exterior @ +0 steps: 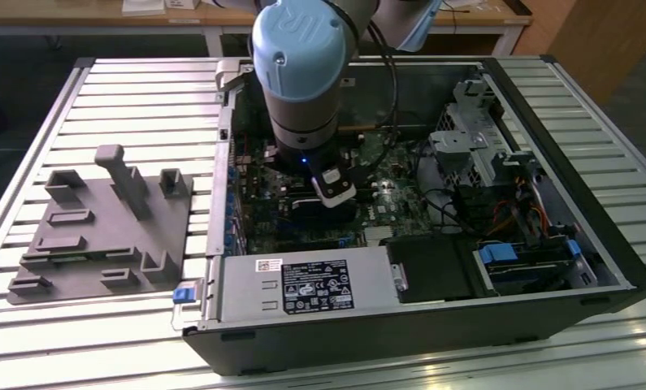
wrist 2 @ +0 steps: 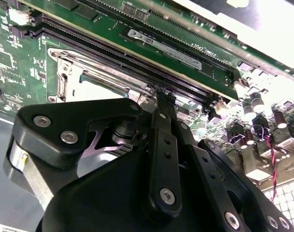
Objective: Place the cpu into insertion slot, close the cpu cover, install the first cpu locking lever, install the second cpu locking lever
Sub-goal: 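Install the second cpu locking lever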
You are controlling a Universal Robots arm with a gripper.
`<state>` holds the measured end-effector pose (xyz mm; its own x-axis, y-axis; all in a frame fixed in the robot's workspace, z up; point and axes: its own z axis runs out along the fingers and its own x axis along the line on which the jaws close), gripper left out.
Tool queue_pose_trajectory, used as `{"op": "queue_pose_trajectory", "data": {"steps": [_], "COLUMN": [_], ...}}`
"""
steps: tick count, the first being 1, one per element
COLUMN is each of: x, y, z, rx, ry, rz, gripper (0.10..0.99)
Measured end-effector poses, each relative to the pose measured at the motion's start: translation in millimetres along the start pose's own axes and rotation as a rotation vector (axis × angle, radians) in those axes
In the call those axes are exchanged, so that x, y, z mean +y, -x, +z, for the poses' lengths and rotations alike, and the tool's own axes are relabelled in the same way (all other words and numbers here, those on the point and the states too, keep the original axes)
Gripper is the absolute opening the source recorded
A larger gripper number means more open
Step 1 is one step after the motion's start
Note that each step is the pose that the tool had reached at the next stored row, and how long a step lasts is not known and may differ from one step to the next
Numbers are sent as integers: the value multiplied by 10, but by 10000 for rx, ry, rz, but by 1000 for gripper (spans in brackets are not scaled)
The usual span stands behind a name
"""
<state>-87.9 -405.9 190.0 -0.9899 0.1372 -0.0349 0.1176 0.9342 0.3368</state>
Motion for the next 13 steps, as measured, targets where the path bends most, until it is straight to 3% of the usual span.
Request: {"op": "queue_pose_trajectory", "data": {"steps": [9, 13], "x": [3, 17], "y": [-3, -1], "z": [31, -2], "rx": [2, -2], "ry": [0, 12], "rz": [0, -1], "gripper": [106, 106]}}
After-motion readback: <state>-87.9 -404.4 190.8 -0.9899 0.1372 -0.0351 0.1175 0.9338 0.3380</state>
